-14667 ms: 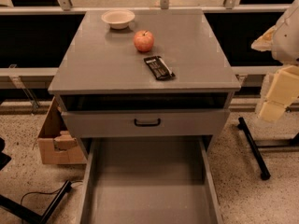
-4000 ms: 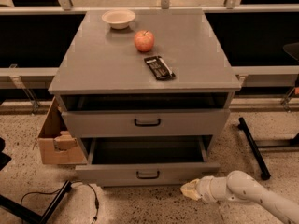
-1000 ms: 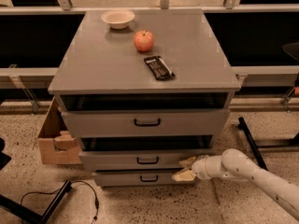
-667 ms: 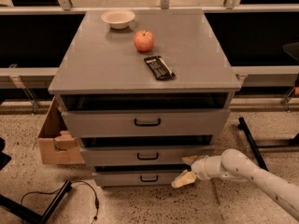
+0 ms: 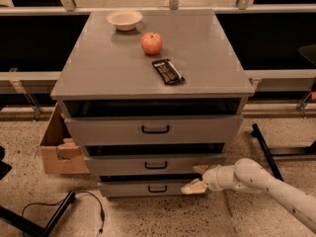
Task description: Close middle drawer
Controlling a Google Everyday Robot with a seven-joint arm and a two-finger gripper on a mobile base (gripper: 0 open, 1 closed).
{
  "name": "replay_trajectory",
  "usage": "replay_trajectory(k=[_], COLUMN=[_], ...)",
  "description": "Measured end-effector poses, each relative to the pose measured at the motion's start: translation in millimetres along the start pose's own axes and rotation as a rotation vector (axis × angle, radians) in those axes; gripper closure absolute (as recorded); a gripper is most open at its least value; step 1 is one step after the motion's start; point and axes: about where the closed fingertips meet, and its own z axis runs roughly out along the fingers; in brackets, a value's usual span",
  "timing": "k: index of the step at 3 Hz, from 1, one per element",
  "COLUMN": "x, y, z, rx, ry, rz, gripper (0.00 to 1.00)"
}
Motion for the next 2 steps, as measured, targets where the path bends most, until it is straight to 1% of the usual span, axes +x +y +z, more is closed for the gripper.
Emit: replay_trajectory(k=[1,2], x=[-3.3,-8.8], y=[27.5,76.1], z=[-21.6,-48.7], rx=[0.003,-0.052], ry=[0.079,0.226], rz=[-0.043,-0.140], gripper=[0.50,0.72])
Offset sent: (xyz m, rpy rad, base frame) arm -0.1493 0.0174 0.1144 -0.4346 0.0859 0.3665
